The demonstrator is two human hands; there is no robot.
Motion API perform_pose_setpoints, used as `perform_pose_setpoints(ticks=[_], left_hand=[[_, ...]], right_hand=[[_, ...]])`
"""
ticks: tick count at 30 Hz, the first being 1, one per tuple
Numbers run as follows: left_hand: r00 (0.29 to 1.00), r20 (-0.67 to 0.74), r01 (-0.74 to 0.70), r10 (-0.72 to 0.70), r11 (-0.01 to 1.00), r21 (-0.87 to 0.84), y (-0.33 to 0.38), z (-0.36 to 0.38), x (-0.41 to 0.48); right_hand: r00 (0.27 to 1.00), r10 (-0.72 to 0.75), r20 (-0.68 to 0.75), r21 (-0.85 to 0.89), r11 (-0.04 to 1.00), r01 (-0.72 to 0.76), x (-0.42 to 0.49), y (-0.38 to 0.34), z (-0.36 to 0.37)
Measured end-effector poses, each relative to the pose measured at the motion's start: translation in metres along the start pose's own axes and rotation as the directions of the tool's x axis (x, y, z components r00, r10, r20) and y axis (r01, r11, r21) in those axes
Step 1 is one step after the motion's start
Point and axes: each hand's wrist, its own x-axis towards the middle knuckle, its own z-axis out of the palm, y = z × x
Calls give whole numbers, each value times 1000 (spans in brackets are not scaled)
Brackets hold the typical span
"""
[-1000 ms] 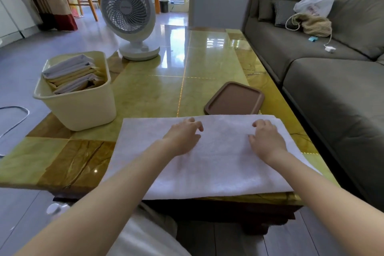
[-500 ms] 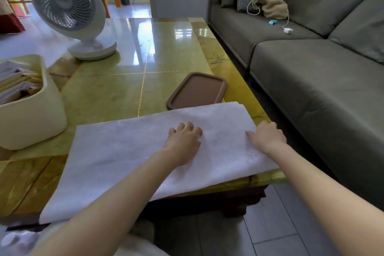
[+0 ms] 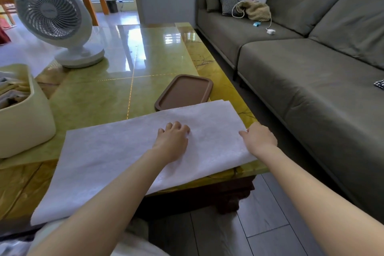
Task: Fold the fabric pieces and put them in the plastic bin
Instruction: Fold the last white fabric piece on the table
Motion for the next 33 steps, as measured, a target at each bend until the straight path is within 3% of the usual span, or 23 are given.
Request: perform_pose_setpoints(ticks=[4, 7, 19, 22, 27, 33], left_hand=[[1000, -17, 7, -7, 1000, -15, 2, -5, -1], [998, -63, -11, 11, 1000, -8, 8, -6, -3], [999, -47, -2, -1, 999, -52, 10, -2, -1], [998, -47, 36, -42, 993, -115, 1, -8, 11], [993, -64, 92, -96, 993, -69, -17, -13, 33], [975, -88, 199, -206, 977, -83, -45, -17, 51]], right_hand=[[993, -51, -108, 169, 983, 69, -4, 6, -7], [993, -3, -120, 232, 972, 31, -4, 14, -8], [1000, -16, 21, 77, 997, 14, 8, 20, -2], [993, -117, 4, -7, 993, 117, 17, 5, -10], [923, -380, 66, 3, 925, 380, 49, -26, -4], [874, -438, 210, -180, 861, 475, 85, -51, 5]])
